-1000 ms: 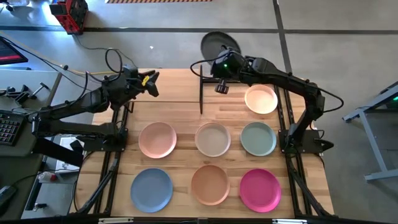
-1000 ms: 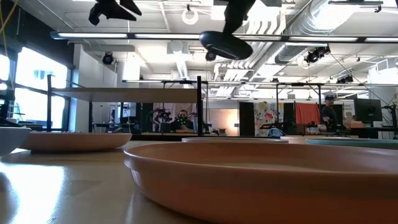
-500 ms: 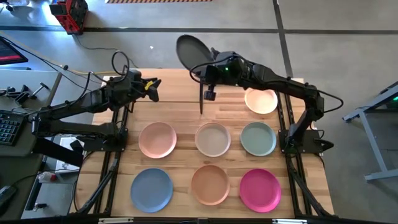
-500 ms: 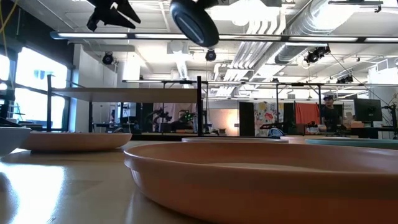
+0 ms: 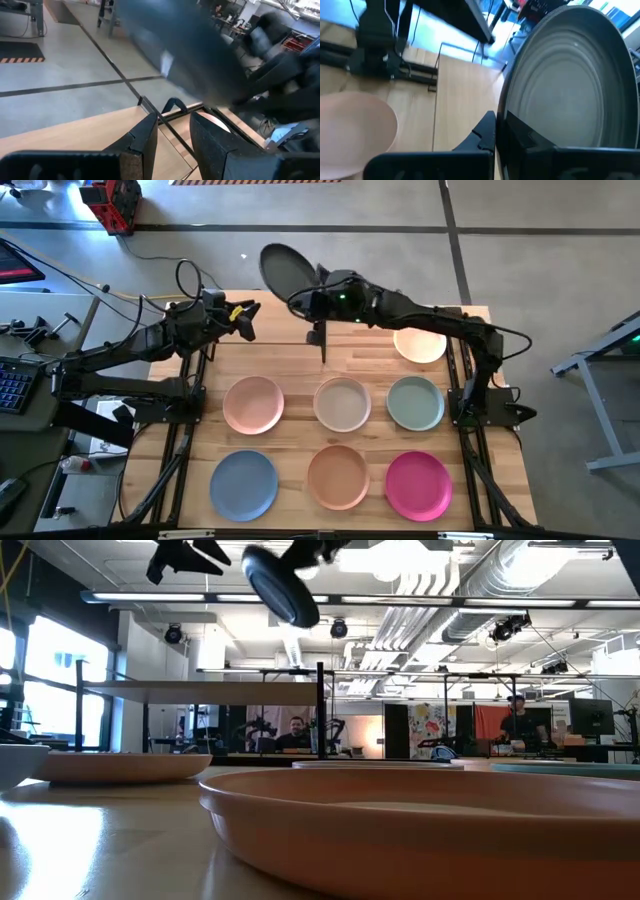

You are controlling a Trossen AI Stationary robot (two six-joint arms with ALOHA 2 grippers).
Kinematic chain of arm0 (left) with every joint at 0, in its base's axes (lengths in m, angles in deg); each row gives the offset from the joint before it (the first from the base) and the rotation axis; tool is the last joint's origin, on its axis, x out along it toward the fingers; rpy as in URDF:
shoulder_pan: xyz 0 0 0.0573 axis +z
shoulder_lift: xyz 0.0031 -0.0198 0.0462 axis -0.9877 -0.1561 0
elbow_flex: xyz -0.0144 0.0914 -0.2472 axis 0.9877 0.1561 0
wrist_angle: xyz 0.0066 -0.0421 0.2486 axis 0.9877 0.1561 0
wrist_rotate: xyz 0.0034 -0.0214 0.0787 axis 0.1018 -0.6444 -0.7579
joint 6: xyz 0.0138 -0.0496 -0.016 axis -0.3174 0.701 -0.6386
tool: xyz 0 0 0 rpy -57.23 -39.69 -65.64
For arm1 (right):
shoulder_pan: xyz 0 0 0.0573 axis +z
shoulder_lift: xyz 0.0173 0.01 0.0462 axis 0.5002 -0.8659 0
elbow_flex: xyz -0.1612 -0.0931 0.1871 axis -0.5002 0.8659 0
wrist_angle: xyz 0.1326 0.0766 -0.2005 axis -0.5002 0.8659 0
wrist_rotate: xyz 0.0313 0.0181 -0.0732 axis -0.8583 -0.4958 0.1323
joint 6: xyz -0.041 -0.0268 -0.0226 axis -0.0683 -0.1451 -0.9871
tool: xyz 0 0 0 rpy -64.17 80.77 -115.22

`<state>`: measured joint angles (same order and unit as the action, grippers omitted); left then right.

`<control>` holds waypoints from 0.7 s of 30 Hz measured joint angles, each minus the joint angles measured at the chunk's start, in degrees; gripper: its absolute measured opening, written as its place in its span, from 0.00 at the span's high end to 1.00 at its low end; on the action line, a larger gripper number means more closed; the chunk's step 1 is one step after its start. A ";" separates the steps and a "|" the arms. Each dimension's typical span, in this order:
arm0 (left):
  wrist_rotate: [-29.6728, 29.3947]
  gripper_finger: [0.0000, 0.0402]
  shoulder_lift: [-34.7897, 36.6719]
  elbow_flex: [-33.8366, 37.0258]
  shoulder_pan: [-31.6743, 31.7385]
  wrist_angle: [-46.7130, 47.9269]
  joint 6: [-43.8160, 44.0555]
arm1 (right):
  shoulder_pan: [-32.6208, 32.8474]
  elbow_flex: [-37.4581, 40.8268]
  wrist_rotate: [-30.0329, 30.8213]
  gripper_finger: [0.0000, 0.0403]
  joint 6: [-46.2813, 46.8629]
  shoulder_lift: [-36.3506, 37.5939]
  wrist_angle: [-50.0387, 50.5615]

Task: Place and stack plates onto a shelf
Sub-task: Put the black plate on the shelf

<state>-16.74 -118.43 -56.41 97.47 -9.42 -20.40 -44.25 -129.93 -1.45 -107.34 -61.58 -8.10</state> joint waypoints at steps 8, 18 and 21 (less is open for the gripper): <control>0.02 0.75 0.00 0.00 0.00 0.09 -0.11 | 0.07 0.00 -3.44 1.00 -3.54 -5.62 4.13; 0.04 0.75 0.00 0.00 0.00 0.71 -0.11 | 0.04 0.01 -5.37 1.00 -9.76 -8.06 9.73; 0.04 0.75 0.00 0.00 0.00 0.76 -0.11 | 0.03 0.00 -5.36 1.00 -11.24 -8.28 10.95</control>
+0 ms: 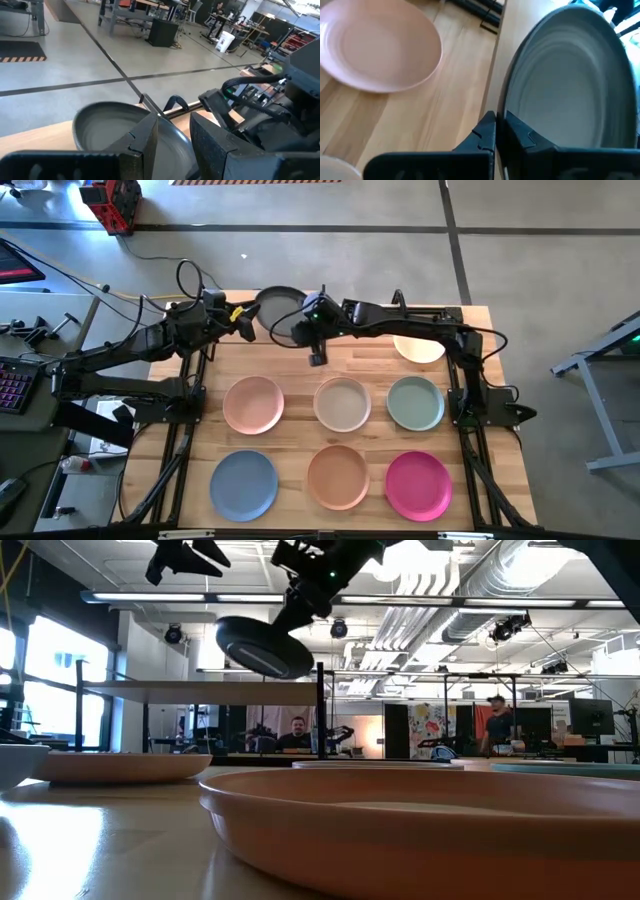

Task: Place and stack plates onto a shelf
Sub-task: Put the black plate on the shelf

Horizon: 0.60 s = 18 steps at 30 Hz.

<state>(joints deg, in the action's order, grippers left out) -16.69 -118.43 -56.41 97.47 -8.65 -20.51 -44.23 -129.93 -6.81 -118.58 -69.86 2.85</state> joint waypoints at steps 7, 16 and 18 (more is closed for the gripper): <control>0.55 0.75 0.00 0.00 0.00 0.00 0.02 | -1.21 0.02 -0.03 1.00 -2.94 -0.95 0.46; 0.52 0.75 0.00 0.00 0.01 0.04 0.02 | -2.04 0.02 -0.64 1.00 -2.80 -2.35 1.61; 0.52 0.75 0.00 0.00 0.02 0.23 0.02 | -2.04 0.02 -0.64 1.00 -3.07 -2.38 1.46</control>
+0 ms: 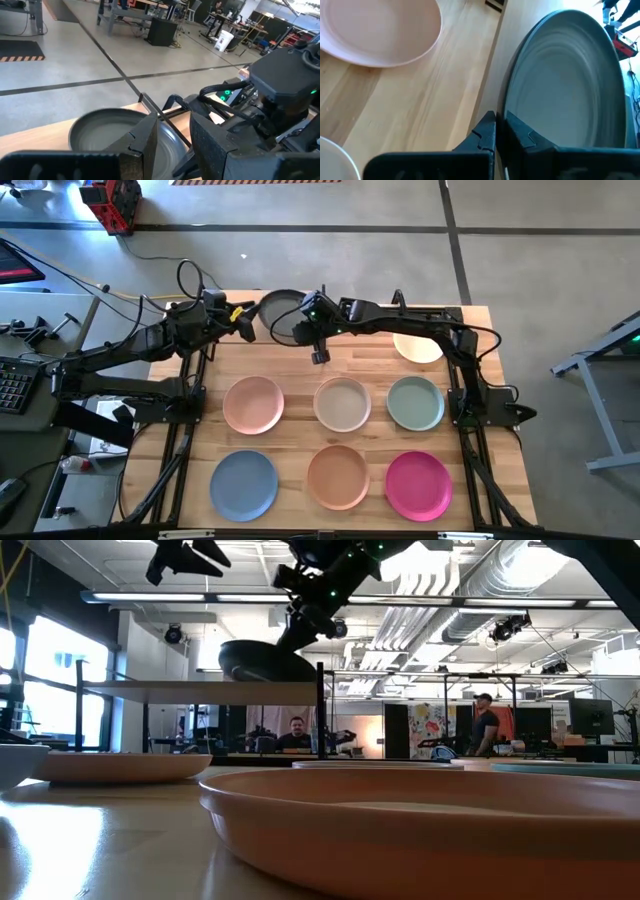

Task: Place and stack plates onto a shelf
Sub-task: Put the black plate on the shelf, then stack the blue plate on top of the black plate on the shelf

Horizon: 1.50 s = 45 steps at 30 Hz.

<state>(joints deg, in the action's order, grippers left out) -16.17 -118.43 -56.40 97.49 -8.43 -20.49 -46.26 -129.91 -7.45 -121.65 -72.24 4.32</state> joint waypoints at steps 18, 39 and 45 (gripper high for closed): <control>-0.02 0.75 0.00 0.02 0.00 0.78 0.00 | 0.15 0.00 0.02 0.98 -2.26 -0.15 0.94; -0.02 0.75 0.00 0.02 0.00 0.84 0.02 | 0.51 0.00 1.67 0.88 -2.24 -0.15 1.33; -0.04 0.75 0.00 0.02 0.00 1.15 0.00 | 1.56 0.00 2.84 0.88 -2.24 -0.08 1.99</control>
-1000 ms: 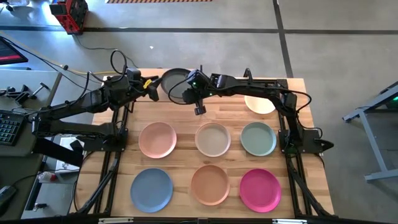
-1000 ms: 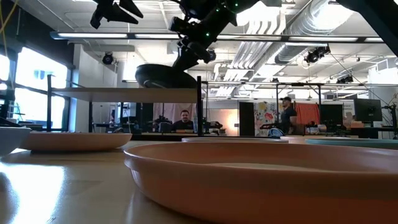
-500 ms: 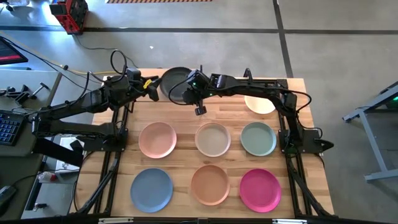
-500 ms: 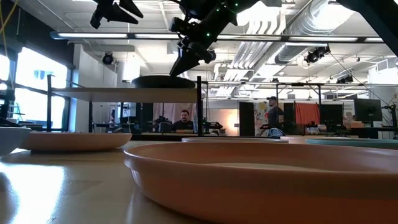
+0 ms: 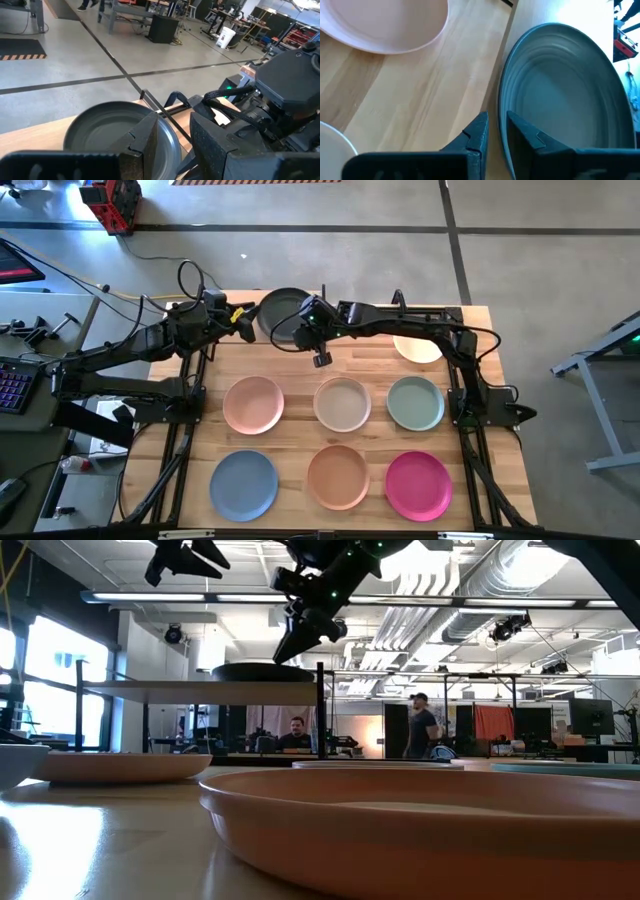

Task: Place and stack plates onto a shelf
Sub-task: Stack the blue plate on top of the black plate on the shelf

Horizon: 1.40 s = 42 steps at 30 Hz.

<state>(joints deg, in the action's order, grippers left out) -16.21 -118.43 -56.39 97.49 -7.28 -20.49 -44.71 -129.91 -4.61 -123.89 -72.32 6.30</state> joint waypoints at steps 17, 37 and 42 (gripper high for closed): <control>9.10 0.75 -0.02 0.00 0.00 7.64 -0.37 | 2.30 -0.02 5.82 0.88 11.79 14.35 17.07; 31.95 0.75 -2.27 0.24 -15.17 28.83 3.00 | 5.14 4.14 -5.96 0.88 33.87 18.02 30.61; 31.93 0.75 -6.16 0.24 -21.43 29.77 -0.26 | 7.08 6.48 -6.16 0.88 38.99 17.98 29.50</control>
<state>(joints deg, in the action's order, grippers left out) 15.72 -124.58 -56.15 76.06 22.49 -20.75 -37.63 -123.42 -10.77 -84.90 -54.34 35.81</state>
